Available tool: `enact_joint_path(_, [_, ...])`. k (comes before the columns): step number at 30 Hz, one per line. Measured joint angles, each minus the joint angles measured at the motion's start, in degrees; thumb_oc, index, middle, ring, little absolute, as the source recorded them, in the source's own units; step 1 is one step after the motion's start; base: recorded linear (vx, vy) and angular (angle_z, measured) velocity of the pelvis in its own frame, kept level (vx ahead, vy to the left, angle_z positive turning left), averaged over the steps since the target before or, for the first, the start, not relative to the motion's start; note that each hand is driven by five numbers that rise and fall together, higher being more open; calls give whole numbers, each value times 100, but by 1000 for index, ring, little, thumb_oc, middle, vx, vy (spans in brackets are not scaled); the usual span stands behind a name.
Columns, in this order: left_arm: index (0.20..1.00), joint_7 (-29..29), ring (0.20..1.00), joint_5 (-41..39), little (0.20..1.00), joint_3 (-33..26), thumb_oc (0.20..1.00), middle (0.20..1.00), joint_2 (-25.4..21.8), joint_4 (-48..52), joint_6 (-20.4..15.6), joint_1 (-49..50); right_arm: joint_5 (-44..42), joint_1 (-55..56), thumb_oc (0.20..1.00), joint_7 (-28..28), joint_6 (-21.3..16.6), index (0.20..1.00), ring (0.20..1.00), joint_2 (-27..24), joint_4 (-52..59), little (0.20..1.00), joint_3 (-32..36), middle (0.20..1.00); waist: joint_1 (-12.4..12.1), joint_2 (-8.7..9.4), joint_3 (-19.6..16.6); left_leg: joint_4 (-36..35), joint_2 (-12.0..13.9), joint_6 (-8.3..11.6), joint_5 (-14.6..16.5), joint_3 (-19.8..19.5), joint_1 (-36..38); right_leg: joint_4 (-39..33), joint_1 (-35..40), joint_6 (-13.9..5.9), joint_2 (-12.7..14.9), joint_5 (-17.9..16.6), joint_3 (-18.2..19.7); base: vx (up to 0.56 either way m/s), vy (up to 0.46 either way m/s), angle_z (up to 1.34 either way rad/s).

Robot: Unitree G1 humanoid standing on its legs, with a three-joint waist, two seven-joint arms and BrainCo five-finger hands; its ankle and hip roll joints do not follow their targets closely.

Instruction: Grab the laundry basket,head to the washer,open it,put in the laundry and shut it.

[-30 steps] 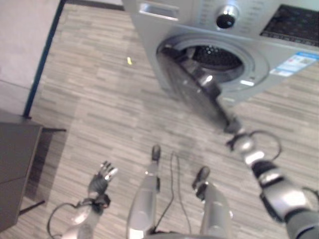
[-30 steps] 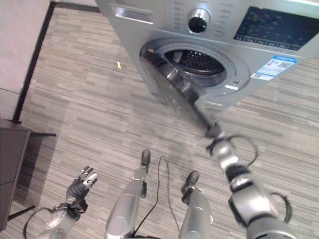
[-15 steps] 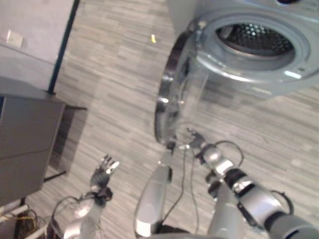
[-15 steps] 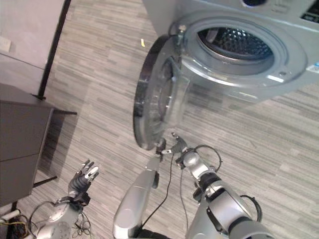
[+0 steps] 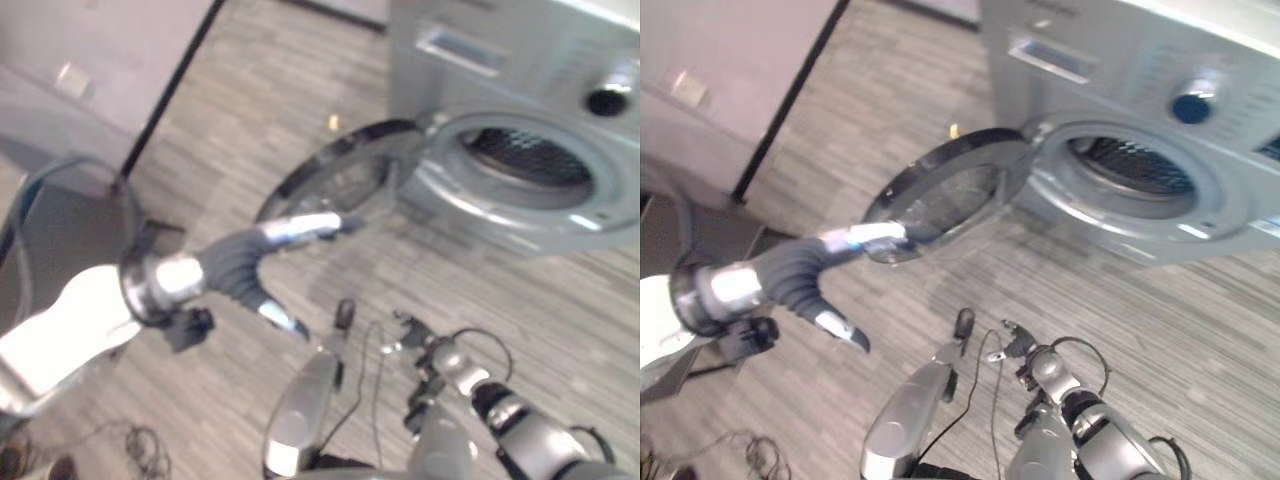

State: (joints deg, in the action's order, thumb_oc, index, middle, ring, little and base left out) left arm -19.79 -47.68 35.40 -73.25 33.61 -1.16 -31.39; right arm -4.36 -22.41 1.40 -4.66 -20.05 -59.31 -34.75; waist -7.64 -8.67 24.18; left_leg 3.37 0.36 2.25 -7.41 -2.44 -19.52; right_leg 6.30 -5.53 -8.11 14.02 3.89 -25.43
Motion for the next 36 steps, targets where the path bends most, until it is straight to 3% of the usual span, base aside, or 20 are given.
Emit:
enact_joint_path(1, [1000, -243, 1000, -508, 1000, 1649, 1000, 1000, -537, -266, 352, -981, 149, 74, 1000, 47, 13, 1000, 1000, 126, -85, 1000, 100, 1000, 269, 139, -75, 115, 33, -48, 93, 201, 20, -9, -20, 31, 1, -57, 200, 72, 50, -54])
enact_joint_path(3, [1000, -302, 1000, -797, 1000, 2691, 1000, 1000, -680, -401, 683, -1644, 218, 103, 1000, 50, 25, 1000, 1000, 122, -164, 1000, 163, 1000, 397, 156, -86, 308, 57, -63, 224, 362, 29, -16, -7, 13, 3, -99, 387, 60, 35, -56])
enact_joint_path(6, [1000, -302, 1000, -1446, 1000, 3183, 1000, 1000, -528, -377, 705, -1949, 293, 422, 1000, 62, 88, 1000, 1000, 108, -319, 1000, 265, 1000, 456, 181, -131, 398, 145, -18, 298, 423, 124, -183, 127, 35, -78, -188, 433, 52, 22, -17])
enact_joint_path(9, [1000, -300, 1000, -2121, 1000, 3063, 1000, 1000, -437, -215, 783, -1465, 442, 640, 1000, 86, 105, 1000, 1000, 159, -311, 1000, 310, 1000, 413, 321, -245, 491, 222, 17, 389, 551, 165, -263, 157, 89, -136, -228, 553, 31, 10, -26])
enact_joint_path(12, [1000, -175, 1000, -2623, 1000, 2700, 1000, 1000, 270, -428, 812, -488, 443, 854, 1000, 57, 127, 1000, 1000, 187, -310, 1000, 487, 1000, 479, 457, -352, 493, 261, 8, 407, 639, 192, -277, 138, 100, -131, -253, 645, -4, 9, -14])
enact_joint_path(14, [1000, -127, 1000, -2670, 1000, 2580, 1000, 1000, 451, -464, 813, -202, 440, 935, 1000, 21, 130, 1000, 1000, 206, -291, 1000, 546, 1000, 502, 548, -376, 489, 276, 8, 408, 670, 179, -323, 97, 148, -149, -273, 702, -18, 15, -18])
enact_joint_path(17, [1000, -35, 1000, -2631, 1000, 2439, 1000, 1000, 1533, -1351, 807, 603, 425, 952, 1000, -33, 142, 1000, 1000, 270, -262, 1000, 727, 1000, 604, 668, -385, 476, 280, -7, 418, 757, 168, -376, 22, 155, -143, -326, 783, -22, 6, -15])
enact_joint_path(19, [1000, 64, 1000, -2291, 1000, 2258, 1000, 1000, 2627, -3007, 745, 894, 397, 935, 1000, -52, 154, 1000, 1000, 338, -14, 1000, 679, 1000, 637, 792, -425, 442, 298, 5, 425, 841, 156, -413, -45, 173, -141, -345, 914, -12, -12, -27])
enact_joint_path(20, [1000, 260, 1000, -2132, 1000, 2242, 1000, 1000, 2975, -3668, 784, 845, 360, 847, 1000, -67, 172, 1000, 1000, 453, -28, 1000, 693, 1000, 725, 936, -441, 422, 341, 11, 434, 902, 150, -501, -72, 202, -176, -414, 976, -42, -6, -41])
enact_joint_path(21, [1000, 462, 1000, -1833, 1000, 1984, 1000, 1000, 3374, -4431, 707, 973, 246, 876, 1000, -205, 208, 1000, 1000, 547, 213, 1000, 686, 1000, 874, 1131, -546, 257, 366, 52, 406, 986, 151, -586, -152, 239, -219, -470, 1041, -47, -7, -32])
enact_joint_path(23, [1000, 796, 1000, -1407, 1000, 1340, 1000, 1000, 4431, -5820, 552, 978, 126, 1008, 1000, -373, 251, 1000, 1000, 569, 455, 1000, 726, 1000, 956, 1260, -611, 135, 344, 32, 335, 1004, 153, -681, -168, 201, -214, -516, 1049, -21, -2, -8])
enact_joint_path(28, [1000, 1323, 1000, 105, 1000, 710, 1000, 1000, 5858, -7274, 511, 321, 81, 1130, 1000, -498, 465, 1000, 1000, 639, 854, 1000, 642, 1000, 1089, 1479, -534, -132, 296, -7, 159, 976, 151, -671, -253, 160, -209, -562, 1021, -24, -13, 7])
enact_joint_path(32, [1000, 1584, 1000, 1019, 1000, -187, 1000, 1000, 6322, -9235, 472, -710, -57, 1105, 1000, -556, 491, 1000, 1000, 660, 1083, 1000, 673, 1000, 1191, 1652, -389, -166, 325, 4, 148, 1000, 160, -657, -288, 156, -225, -569, 1036, -32, -8, -3])
enact_joint_path(36, [1000, 1623, 1000, 1637, 1000, -310, 1000, 1000, 5690, -9568, 536, -1349, -188, 1178, 1000, -595, 516, 1000, 1000, 596, 1055, 1000, 743, 1000, 1262, 1717, -238, -250, 327, 0, 126, 1038, 265, -672, -234, 156, -226, -580, 1038, -7, -13, -2])
